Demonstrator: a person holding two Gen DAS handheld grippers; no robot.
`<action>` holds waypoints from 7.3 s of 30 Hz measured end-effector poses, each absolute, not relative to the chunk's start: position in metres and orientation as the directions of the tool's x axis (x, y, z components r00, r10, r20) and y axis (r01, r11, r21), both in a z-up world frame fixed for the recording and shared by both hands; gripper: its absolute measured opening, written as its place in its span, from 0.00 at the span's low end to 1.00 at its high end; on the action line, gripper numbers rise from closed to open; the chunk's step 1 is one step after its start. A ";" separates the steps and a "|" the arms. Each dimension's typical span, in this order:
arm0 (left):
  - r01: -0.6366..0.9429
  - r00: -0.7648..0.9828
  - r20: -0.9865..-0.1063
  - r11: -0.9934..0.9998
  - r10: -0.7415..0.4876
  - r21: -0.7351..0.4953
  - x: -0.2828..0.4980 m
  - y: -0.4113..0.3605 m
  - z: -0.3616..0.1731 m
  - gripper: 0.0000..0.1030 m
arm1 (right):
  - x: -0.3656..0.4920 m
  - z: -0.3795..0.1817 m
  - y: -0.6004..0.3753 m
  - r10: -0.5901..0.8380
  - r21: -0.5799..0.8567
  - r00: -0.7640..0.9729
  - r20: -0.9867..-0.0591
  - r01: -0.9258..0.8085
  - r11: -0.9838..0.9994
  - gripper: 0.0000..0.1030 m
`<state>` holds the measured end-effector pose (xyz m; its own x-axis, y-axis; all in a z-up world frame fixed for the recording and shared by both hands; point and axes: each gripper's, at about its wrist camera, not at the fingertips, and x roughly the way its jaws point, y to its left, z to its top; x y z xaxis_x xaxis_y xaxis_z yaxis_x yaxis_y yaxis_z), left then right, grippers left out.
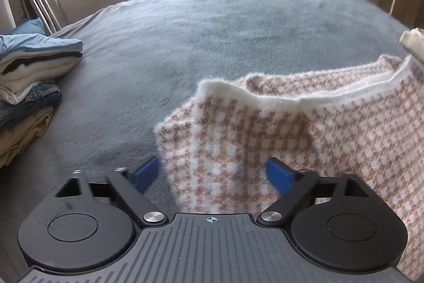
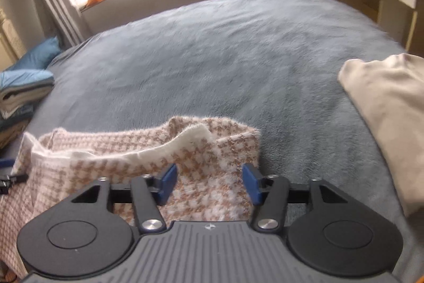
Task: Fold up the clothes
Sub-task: 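Move both open grippers over the folded cardigan's white-trimmed edge, then close both grippers on the cardigan's white-trimmed edge, then lower the grasped edge onto the cardigan and open both grippers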
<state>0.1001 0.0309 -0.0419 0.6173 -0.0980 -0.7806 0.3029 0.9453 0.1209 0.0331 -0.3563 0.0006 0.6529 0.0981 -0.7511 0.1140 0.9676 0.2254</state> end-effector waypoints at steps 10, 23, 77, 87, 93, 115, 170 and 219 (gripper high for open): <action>0.246 0.621 -0.783 0.954 -0.019 0.172 0.096 0.018 -0.048 1.00 | 0.016 0.020 -0.343 0.032 0.203 0.653 -0.757 0.189 0.961 0.97; 0.182 0.593 -0.800 0.954 0.085 0.237 0.095 0.006 -0.045 1.00 | 0.004 0.029 -0.318 -0.055 0.086 0.691 -0.721 0.168 0.982 1.00; 0.434 0.630 -0.681 0.896 -0.374 -0.091 0.117 0.059 -0.049 0.41 | 0.069 -0.017 -0.359 0.260 0.227 0.626 -0.735 -0.134 0.965 0.66; 0.445 0.596 -0.673 0.878 -0.439 -0.178 0.131 0.069 -0.052 0.43 | 0.072 -0.022 -0.370 0.313 0.300 0.620 -0.719 -0.128 0.945 0.27; 0.432 0.596 -0.665 0.877 -0.451 -0.208 0.136 0.061 -0.058 0.42 | 0.084 -0.032 -0.371 0.323 0.335 0.595 -0.736 -0.094 0.938 0.29; 0.429 0.723 -0.572 0.901 -0.387 -0.067 0.144 0.053 -0.027 0.07 | 0.062 0.015 -0.368 0.156 0.195 0.803 -0.575 -0.050 0.979 0.08; 0.674 0.597 -0.649 0.733 -0.472 0.088 0.086 -0.054 -0.046 0.48 | 0.086 -0.004 -0.237 0.332 0.177 0.564 -0.756 -0.313 0.933 0.30; 0.294 0.728 -0.604 0.944 -0.324 -0.153 0.095 -0.006 -0.031 0.60 | 0.107 -0.017 -0.280 0.295 0.357 0.655 -0.696 -0.040 0.933 0.25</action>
